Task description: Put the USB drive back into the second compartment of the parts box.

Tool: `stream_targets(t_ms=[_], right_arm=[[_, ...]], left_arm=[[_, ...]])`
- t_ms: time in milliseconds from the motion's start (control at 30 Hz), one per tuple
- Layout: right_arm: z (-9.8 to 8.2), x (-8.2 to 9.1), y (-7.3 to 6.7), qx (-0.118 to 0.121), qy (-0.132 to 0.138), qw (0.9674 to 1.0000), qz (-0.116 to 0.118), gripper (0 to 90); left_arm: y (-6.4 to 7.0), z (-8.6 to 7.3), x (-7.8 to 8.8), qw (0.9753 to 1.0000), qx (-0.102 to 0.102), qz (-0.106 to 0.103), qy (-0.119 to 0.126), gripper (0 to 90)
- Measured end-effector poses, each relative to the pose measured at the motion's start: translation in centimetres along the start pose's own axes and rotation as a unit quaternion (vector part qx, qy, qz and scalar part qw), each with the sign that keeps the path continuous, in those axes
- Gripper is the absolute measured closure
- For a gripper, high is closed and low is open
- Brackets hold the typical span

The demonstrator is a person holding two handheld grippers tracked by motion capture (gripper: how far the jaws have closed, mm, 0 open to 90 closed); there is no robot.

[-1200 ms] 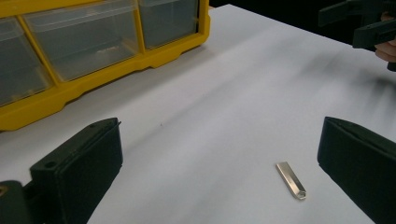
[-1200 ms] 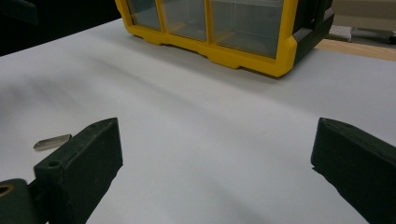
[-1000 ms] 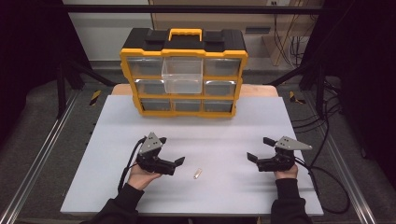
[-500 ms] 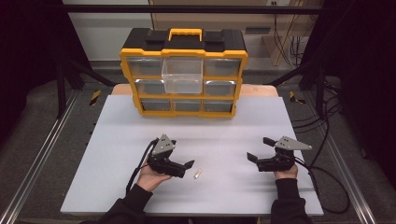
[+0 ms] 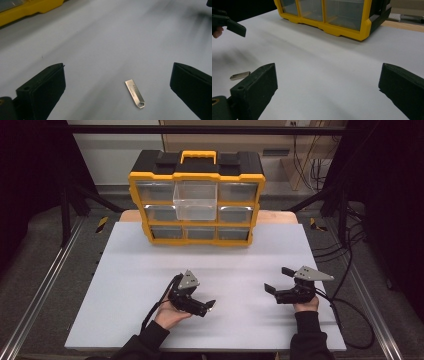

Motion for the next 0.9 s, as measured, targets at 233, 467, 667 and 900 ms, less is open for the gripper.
stream_targets(t_ms=[233,467,667,900], right_arm=[[0.0,0.0,0.0,-0.001,-0.001,1.0,0.001,2.6],[0.0,0.0,0.0,0.0,-0.001,1.0,0.0,2.6],[0.0,0.0,0.0,0.0,-0.001,1.0,0.001,2.6],[0.0,-0.1,0.0,0.0,-0.001,1.0,0.001,2.6]], left_arm=[[0.1,-0.5,-1.0,0.9996,0.003,-0.006,-0.027,1.8],[0.7,-1.1,-2.1,0.9984,0.001,-0.018,-0.053,8.4],[1.0,-1.3,-2.4,0.9971,-0.002,-0.027,-0.071,18.5],[1.2,-1.4,-2.7,0.9957,-0.001,-0.023,-0.09,30.7]])
Point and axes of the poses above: each handheld gripper's, and its own axes: x roughly backward along the jaws, z roughly out of its top, y roughly to its right, the point moved 3 cm from there along -x, roughly forward along the jaws, and after that the axes turned 7 degrees about -z, right-handed, at the moved point
